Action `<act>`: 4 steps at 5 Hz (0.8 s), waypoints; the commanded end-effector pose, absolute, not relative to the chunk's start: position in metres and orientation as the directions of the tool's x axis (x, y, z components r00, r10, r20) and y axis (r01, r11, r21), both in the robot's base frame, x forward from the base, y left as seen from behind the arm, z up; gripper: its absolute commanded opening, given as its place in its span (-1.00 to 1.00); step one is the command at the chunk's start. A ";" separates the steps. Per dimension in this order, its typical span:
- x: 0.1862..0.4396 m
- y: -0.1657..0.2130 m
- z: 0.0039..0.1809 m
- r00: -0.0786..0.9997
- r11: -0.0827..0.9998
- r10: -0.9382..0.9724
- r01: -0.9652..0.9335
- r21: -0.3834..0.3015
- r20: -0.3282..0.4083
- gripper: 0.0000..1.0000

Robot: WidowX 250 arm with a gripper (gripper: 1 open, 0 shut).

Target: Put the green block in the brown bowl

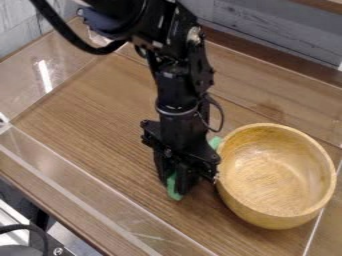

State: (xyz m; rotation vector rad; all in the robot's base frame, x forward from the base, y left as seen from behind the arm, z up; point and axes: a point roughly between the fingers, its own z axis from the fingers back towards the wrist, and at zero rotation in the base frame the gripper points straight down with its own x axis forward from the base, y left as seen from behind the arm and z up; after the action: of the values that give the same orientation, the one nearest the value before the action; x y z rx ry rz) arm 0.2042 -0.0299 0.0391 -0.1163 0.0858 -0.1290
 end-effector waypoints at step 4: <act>0.220 -0.028 0.060 0.994 0.988 -0.110 0.106 -0.114 -0.026 1.00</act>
State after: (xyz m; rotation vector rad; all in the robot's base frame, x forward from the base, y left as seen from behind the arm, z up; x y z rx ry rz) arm 0.2083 -0.0287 0.0462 -0.1151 0.0973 -0.1129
